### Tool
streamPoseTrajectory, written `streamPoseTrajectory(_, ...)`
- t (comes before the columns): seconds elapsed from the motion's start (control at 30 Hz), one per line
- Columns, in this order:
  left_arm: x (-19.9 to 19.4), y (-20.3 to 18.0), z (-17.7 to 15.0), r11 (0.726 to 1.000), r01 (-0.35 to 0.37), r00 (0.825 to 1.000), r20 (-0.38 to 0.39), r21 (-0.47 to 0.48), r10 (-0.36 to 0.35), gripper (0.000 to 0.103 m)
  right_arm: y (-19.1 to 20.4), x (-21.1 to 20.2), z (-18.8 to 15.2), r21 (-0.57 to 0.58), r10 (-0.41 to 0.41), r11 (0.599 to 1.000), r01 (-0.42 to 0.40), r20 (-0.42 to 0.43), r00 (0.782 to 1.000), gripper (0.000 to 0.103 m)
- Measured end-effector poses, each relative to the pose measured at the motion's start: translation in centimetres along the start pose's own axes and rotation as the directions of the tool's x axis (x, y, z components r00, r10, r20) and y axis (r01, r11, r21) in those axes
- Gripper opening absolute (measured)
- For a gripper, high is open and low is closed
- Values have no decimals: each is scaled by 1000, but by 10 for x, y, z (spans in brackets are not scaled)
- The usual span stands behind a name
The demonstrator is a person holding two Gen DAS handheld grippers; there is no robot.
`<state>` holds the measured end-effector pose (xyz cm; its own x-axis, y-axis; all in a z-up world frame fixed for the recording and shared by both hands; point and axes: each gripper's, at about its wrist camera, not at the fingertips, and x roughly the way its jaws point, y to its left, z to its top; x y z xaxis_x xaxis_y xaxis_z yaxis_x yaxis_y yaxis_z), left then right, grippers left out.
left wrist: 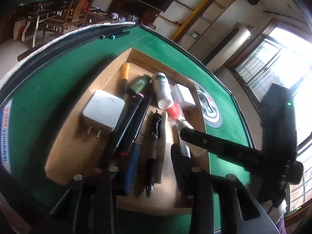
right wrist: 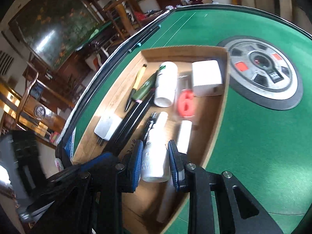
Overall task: Organize rigid objects
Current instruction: 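Carry the clear pen and dropper bottle over the box with both grippers, then release the pen and dropper bottle into the box and lift both tools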
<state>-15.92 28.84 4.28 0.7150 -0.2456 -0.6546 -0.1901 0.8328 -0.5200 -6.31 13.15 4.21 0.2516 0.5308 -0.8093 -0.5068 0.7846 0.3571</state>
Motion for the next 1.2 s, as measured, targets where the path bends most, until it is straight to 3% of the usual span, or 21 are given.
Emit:
streamPoseTrajectory(0.07,-17,1,-1,999,-23,998,53,28,21,59,9,10,1,-28,-34,999,34,-19,999,25)
streamPoseTrajectory(0.17,-31,3,1,996,-63,993,103,57,57,65,15,19,-1,-50,-92,995,91,-23,995,26)
streamPoseTrajectory(0.27,-38,2,1,990,-111,982,162,92,95,67,15,15,-6,-48,-89,995,88,-21,996,32)
streamPoseTrajectory(0.43,-39,-4,1,982,-153,971,201,112,129,67,11,-20,-18,-75,-135,987,143,96,986,48)
streamPoseTrajectory(0.57,-50,-22,-2,965,-213,947,277,156,164,67,-6,-56,-34,-27,-188,979,200,241,952,58)
streamPoseTrajectory(0.63,-60,-37,-8,938,-296,902,374,178,214,67,-13,-69,-44,5,-231,970,242,317,920,60)
streamPoseTrajectory(0.7,-78,-56,-18,899,-398,821,508,182,261,81,-18,-83,-55,36,-282,956,292,399,873,61)
streamPoseTrajectory(0.73,-88,-65,-24,885,-435,773,572,164,274,100,-17,-90,-59,44,-308,946,321,434,847,65)
streamPoseTrajectory(0.8,-108,-80,-40,890,-437,686,688,128,238,102,-14,-104,-69,56,-345,928,369,509,789,73)
streamPoseTrajectory(0.83,-115,-86,-47,898,-427,658,718,109,226,102,-11,-111,-75,61,-357,919,390,548,756,87)
streamPoseTrajectory(0.87,-115,-94,-50,894,-440,646,722,88,247,102,-9,-117,-80,70,-369,910,408,584,723,103)
streamPoseTrajectory(0.9,-111,-104,-46,878,-470,654,702,87,281,102,-7,-121,-85,79,-380,902,425,613,693,103)
streamPoseTrajectory(0.93,-105,-114,-43,864,-487,684,670,124,289,102,-7,-122,-87,82,-392,894,441,620,680,103)
streamPoseTrajectory(1.0,-89,-129,-35,848,-477,766,582,230,274,102,-12,-119,-86,68,-416,882,466,577,703,103)
streamPoseTrajectory(1.03,-83,-133,-32,850,-466,794,541,246,279,102,-16,-118,-85,63,-418,883,465,556,718,103)
streamPoseTrajectory(1.1,-75,-135,-32,864,-448,816,500,231,290,102,-23,-120,-91,80,-422,885,459,556,716,103)
streamPoseTrajectory(1.17,-70,-137,-33,859,-462,816,486,222,314,102,-27,-122,-99,101,-419,890,445,569,708,103)
streamPoseTrajectory(1.2,-68,-139,-35,850,-481,807,487,215,334,102,-28,-123,-102,103,-413,893,438,572,709,103)
